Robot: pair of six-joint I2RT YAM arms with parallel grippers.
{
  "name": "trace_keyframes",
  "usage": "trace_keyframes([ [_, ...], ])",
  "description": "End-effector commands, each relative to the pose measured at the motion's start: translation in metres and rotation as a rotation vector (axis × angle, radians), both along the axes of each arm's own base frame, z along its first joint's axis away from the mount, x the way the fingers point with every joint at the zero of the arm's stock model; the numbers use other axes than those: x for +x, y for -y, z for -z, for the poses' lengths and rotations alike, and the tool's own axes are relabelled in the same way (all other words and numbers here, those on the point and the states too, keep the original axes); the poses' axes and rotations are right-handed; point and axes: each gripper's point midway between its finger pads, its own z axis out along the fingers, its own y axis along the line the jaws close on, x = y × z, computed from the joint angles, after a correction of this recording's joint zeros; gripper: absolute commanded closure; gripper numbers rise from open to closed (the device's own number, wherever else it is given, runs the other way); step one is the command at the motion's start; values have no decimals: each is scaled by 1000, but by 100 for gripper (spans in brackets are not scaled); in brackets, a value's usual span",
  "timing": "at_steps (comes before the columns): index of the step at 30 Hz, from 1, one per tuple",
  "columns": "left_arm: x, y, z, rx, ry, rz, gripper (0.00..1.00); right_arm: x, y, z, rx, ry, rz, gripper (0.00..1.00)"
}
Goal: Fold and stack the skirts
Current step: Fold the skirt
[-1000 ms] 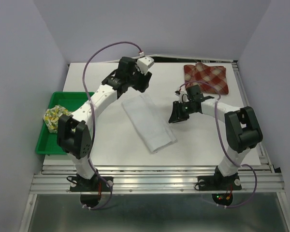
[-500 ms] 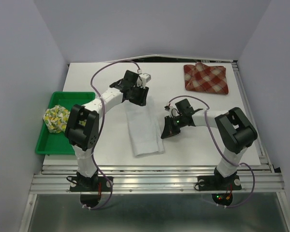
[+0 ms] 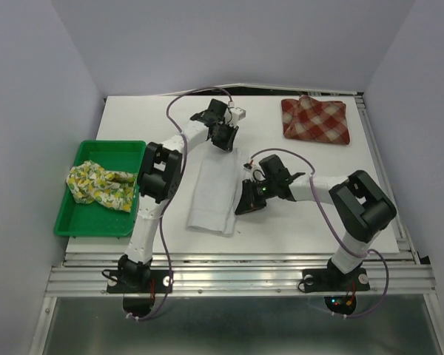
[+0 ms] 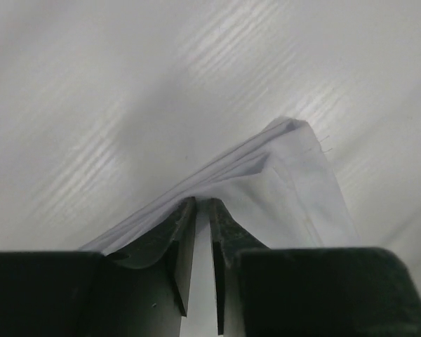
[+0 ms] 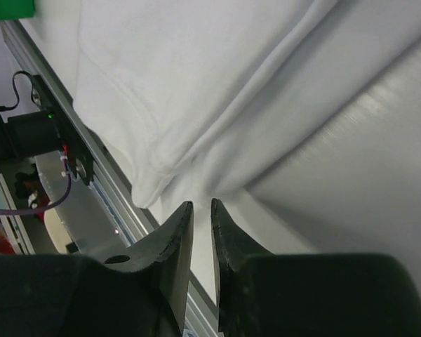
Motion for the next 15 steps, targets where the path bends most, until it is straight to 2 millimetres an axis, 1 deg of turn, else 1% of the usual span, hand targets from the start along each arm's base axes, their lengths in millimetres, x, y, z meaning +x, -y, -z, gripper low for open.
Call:
trace_keyframes([
  [1, 11, 3, -29, 14, 63, 66, 67, 52, -1, -60, 86, 173, 147, 76],
  [2, 12, 2, -54, 3, 109, 64, 55, 62, 5, -67, 80, 186, 185, 74],
  [3, 11, -3, -58, 18, 130, 56, 53, 83, 22, -76, 57, 189, 261, 72],
  [4, 9, -8, -70, 22, 157, 47, 50, 95, 30, -83, 56, 203, 297, 71],
  [5, 5, -14, -115, 1, 237, 23, 48, 106, 39, -89, 48, 217, 339, 68],
  [6, -1, -28, -110, 31, 246, -16, 46, 123, 49, -99, 17, 252, 395, 66],
  [7, -8, -35, -122, 33, 274, -35, 45, 133, 57, -104, -3, 275, 428, 62],
  [8, -19, -46, -165, 8, 358, -60, 42, 143, 62, -111, -18, 299, 450, 60],
  [9, -33, -57, -155, 30, 345, -75, 39, 148, 65, -114, -42, 317, 461, 57],
  [10, -47, -66, -187, 7, 401, -94, 30, 165, 68, -124, -63, 360, 506, 54],
  [11, -64, -74, -175, 20, 369, -96, 27, 171, 68, -127, -67, 368, 515, 54],
  [12, -74, -78, -177, 8, 357, -124, 27, 181, 69, -115, -102, 347, 533, 54],
  [13, -88, -82, -191, -16, 375, -133, 26, 194, 64, -126, -87, 366, 543, 55],
  [14, -98, -83, -191, -27, 364, -136, 25, 201, 61, -124, -90, 358, 542, 55],
  [15, -115, -82, -174, -17, 317, -159, 24, 209, 60, -100, -132, 311, 539, 56],
])
